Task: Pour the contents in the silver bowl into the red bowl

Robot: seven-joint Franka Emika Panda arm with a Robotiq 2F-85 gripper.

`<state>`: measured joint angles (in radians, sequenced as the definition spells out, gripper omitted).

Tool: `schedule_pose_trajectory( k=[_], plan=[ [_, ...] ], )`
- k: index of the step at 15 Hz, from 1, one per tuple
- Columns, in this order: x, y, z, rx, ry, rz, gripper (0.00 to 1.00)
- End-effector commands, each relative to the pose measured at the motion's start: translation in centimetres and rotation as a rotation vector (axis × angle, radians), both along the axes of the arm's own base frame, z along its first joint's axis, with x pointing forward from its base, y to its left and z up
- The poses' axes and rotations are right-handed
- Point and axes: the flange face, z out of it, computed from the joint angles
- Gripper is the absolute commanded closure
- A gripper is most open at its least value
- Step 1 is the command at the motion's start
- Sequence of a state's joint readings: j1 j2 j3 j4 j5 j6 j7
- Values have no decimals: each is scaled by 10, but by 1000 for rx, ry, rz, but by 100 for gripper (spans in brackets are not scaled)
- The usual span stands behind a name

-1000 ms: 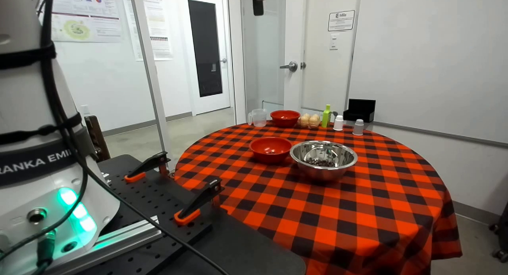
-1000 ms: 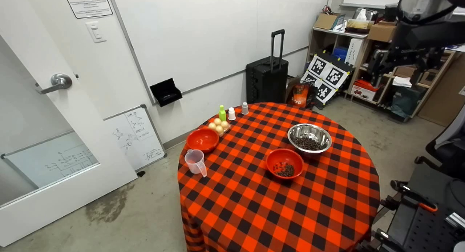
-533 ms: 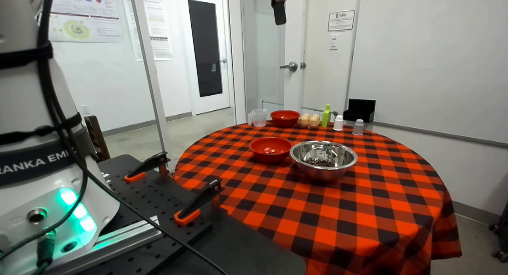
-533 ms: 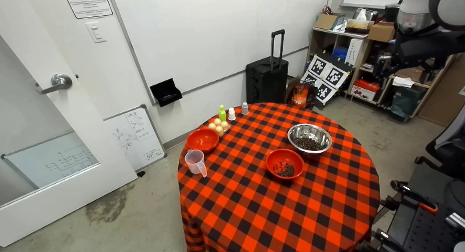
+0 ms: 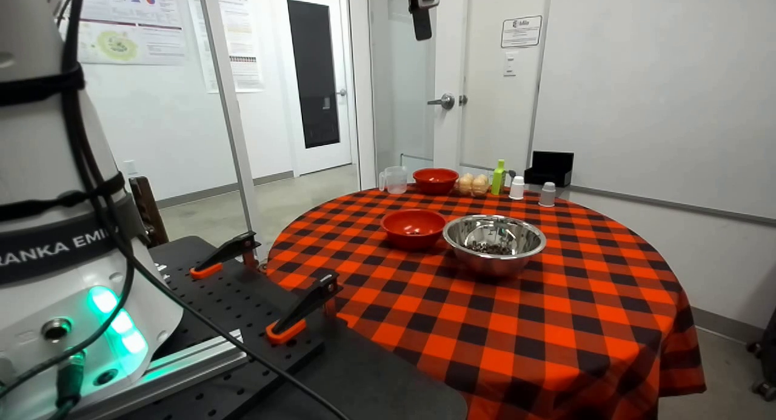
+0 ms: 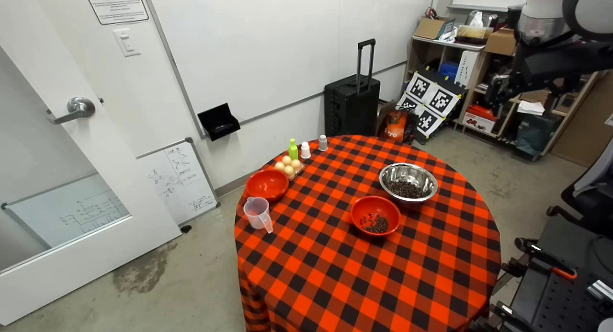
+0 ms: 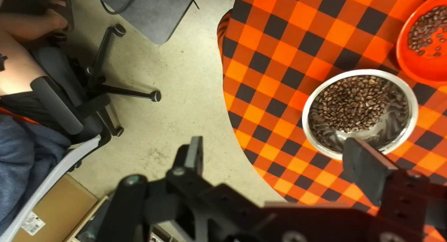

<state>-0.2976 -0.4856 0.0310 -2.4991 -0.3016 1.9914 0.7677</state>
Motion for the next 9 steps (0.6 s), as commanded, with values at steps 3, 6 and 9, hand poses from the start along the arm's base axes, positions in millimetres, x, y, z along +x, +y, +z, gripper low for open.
schedule_pose_trajectory(
  k=[3, 6, 9],
  plan=[
    [55, -11, -14, 124, -15, 158, 0],
    [86, -43, -35, 152, 8, 194, 0],
    [114, -75, -62, 191, 49, 225, 0]
  ],
)
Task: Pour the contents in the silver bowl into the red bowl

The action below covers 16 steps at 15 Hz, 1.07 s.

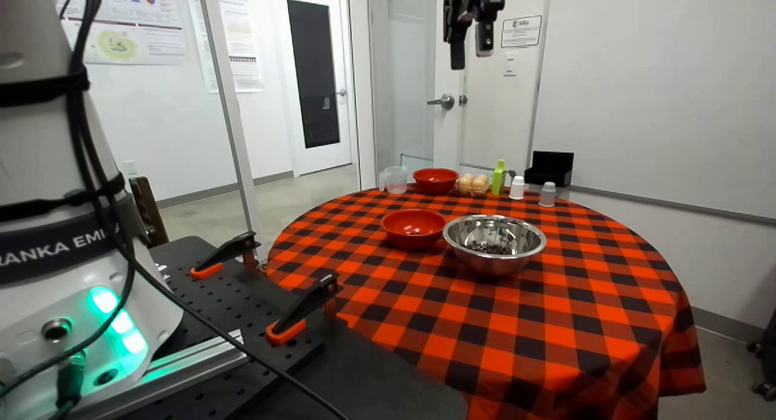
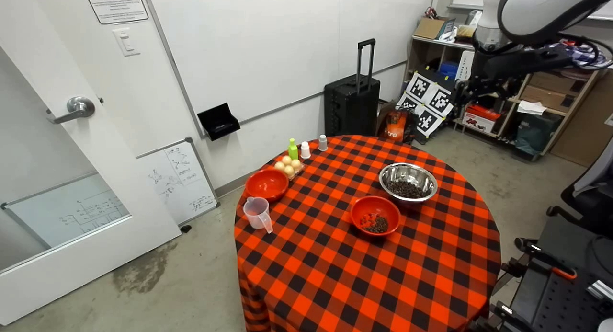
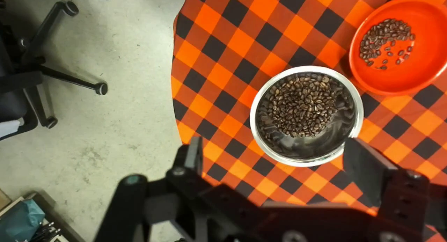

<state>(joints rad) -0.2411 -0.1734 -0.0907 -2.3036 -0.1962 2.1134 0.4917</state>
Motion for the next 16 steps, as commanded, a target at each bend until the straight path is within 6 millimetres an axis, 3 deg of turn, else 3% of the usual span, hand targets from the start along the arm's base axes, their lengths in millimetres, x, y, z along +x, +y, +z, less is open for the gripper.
schedule_pose_trajectory(
  k=[1, 9, 16],
  plan=[
    [45, -38, -32, 58, 47, 62, 0],
    [121, -102, -122, 200, 114, 155, 0],
    [147, -148, -185, 323, 141, 207, 0]
  ],
)
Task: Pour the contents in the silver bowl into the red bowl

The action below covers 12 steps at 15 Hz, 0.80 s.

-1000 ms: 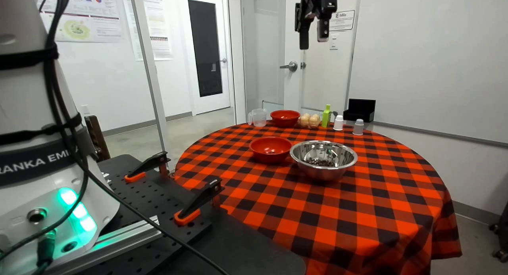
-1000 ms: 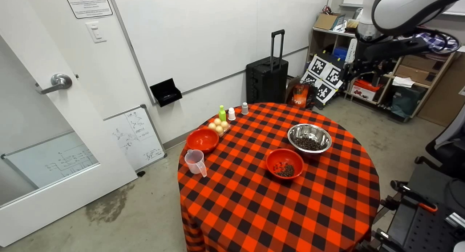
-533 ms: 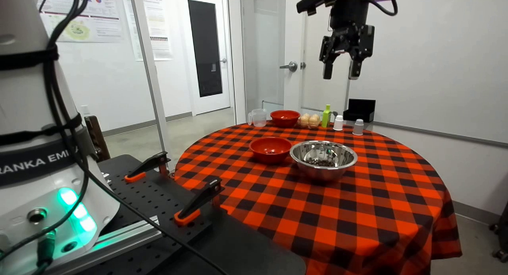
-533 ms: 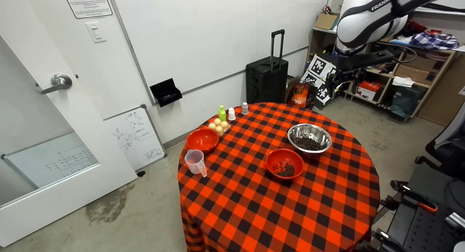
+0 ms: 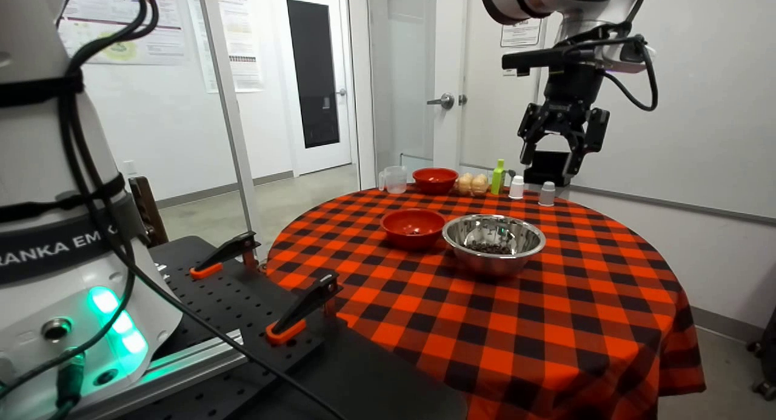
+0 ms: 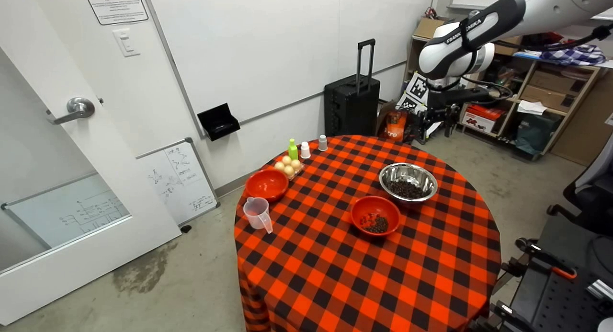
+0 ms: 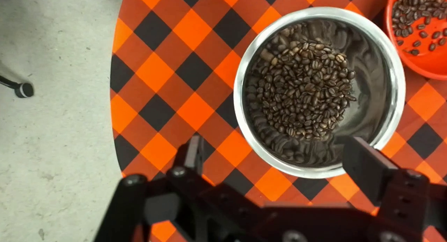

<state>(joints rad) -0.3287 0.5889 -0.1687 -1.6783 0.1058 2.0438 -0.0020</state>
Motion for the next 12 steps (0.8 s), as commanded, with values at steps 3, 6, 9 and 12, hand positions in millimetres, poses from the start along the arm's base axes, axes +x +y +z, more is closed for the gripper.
schedule_pose_trajectory(
  k=[3, 6, 9, 12],
  plan=[
    [27, -26, -38, 94, 29, 78, 0],
    [37, -26, -60, 121, 56, 122, 0],
    [44, -25, -82, 144, 87, 145, 0],
    [48, -24, -101, 147, 117, 144, 0]
  ],
)
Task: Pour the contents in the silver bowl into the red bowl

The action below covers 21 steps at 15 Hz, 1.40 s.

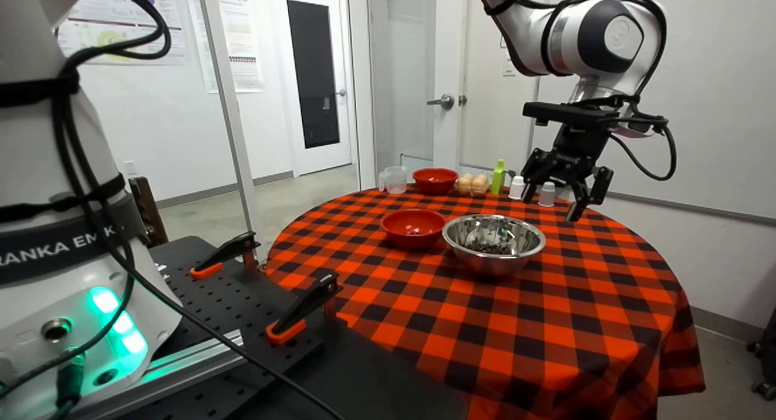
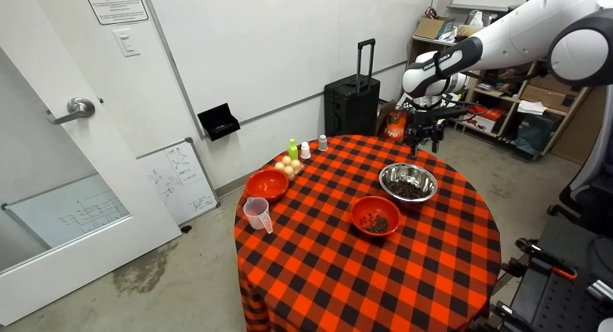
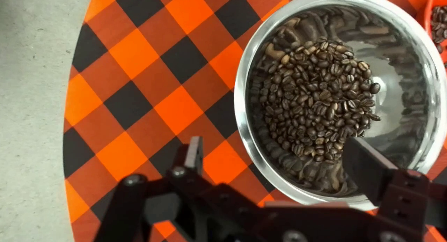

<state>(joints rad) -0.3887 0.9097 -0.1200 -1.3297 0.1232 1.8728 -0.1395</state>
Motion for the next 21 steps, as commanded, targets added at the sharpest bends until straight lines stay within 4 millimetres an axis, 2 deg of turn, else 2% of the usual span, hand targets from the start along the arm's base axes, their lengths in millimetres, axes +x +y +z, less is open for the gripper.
schedule_pose_trajectory(
  k=[1, 11, 17, 19, 20, 21],
  plan=[
    [11, -4, -19, 28, 28, 16, 0],
    [9, 0, -67, 47, 109, 33, 0],
    [9, 8, -82, 83, 154, 26, 1],
    [10, 6, -80, 90, 161, 22, 13],
    [10, 5, -79, 91, 163, 20, 27],
    [11, 4, -78, 93, 164, 22, 33]
  ],
)
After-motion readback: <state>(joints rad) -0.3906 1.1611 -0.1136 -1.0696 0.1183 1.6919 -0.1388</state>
